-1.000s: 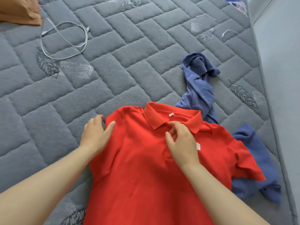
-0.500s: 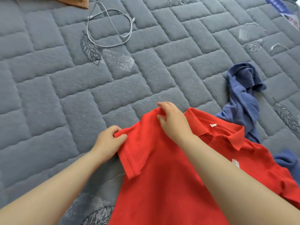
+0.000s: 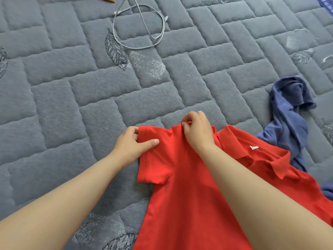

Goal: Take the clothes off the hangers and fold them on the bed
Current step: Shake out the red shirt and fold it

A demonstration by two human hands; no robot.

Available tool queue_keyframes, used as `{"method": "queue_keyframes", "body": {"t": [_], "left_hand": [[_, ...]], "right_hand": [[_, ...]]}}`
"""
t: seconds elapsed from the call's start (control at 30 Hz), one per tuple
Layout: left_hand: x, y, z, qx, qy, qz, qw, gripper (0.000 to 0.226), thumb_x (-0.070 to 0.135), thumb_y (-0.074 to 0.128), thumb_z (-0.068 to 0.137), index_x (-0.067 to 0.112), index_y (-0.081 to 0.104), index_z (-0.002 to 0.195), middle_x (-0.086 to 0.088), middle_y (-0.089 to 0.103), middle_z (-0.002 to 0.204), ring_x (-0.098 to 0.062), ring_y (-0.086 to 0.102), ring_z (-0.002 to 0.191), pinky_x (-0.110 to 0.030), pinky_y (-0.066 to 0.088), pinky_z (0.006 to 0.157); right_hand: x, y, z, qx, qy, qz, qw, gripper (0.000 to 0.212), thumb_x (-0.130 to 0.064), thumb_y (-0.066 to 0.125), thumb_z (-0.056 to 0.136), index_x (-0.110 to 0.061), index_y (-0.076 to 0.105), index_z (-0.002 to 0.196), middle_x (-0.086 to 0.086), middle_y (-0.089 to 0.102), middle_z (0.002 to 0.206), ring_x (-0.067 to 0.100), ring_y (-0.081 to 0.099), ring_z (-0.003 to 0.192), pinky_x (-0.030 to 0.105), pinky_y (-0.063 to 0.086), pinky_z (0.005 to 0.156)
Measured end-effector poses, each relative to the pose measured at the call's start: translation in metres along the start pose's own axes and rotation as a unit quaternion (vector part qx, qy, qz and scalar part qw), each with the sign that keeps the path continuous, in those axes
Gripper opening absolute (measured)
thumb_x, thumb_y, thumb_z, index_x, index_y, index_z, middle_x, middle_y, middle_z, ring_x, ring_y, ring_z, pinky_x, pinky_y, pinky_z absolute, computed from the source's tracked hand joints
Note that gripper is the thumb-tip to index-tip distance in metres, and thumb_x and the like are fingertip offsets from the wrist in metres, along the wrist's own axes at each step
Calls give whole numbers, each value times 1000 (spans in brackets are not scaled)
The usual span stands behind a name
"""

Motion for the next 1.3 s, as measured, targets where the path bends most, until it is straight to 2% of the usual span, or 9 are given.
{"method": "queue_keyframes", "body": {"t": [0.13,0.33,0.5,0.6,0.73,0.83,1.03,1.2,1.3], "left_hand": [[-15,2,-10,-35,-40,67,996,71,35,90,59,15,54,117,-1,66,109,-17,63,102,-36,50,93],[-18,-4,-21,23,-12,-3,1000,17,21,69,86,7,65,93,-14,70,97,-24,63,87,-40,48,82],[-3,9,-31,38,82,127,988,29,27,46,99,10,47,122,-15,64,111,-32,58,104,-34,42,83],[3,11,-38,92,121,171,974,24,28,45,99,6,43,109,-23,63,92,-42,59,90,-43,41,70],[14,10,-51,134,183,121,966,20,26,56,94,8,50,102,-9,67,88,-33,61,83,-42,44,70],[24,13,-67,108,242,123,956,19,28,57,94,13,51,104,-2,68,90,-27,65,84,-41,49,72],[44,35,-107,56,373,230,897,20,26,51,91,11,54,104,-4,66,88,-32,65,76,-39,50,59],[39,83,-137,-120,434,247,858,25,27,57,92,10,60,109,2,62,92,-16,59,86,-28,45,84],[24,90,-141,-90,415,247,871,17,22,54,91,10,63,99,0,61,91,-18,58,86,-32,44,84]], "right_hand": [[1,-7,-18,43,-14,43,998,29,-8,59,86,-9,60,116,11,52,113,28,61,89,37,44,92],[13,3,-68,35,79,154,984,24,-6,56,84,-10,67,105,7,70,92,25,66,88,34,50,85],[12,19,-67,-26,246,379,892,59,-2,48,91,-6,33,147,0,59,95,20,62,80,46,55,90],[2,17,-61,-51,248,430,867,63,-1,45,93,-10,25,151,1,56,90,17,58,80,44,54,87],[7,5,-62,-82,258,510,816,61,-2,43,97,-17,22,152,11,54,134,28,54,122,42,48,96],[15,-9,-70,-87,258,550,790,54,-5,46,99,-18,30,149,9,52,138,26,57,116,38,46,94],[51,-45,-108,-32,259,509,820,33,-4,47,96,-11,50,129,11,64,109,23,63,92,28,50,76],[88,-61,-137,0,273,443,854,17,-10,45,98,-12,61,104,10,65,96,12,60,70,26,49,68],[102,-57,-143,-17,281,390,877,14,-21,53,96,-17,64,87,9,65,94,16,61,76,32,53,75]]}}
Point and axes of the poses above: each hand's wrist, its own z-axis towards the middle knuckle, its own y-axis out of the palm, x = y × z, the point moved 4 cm from there along z, towards the middle knuckle
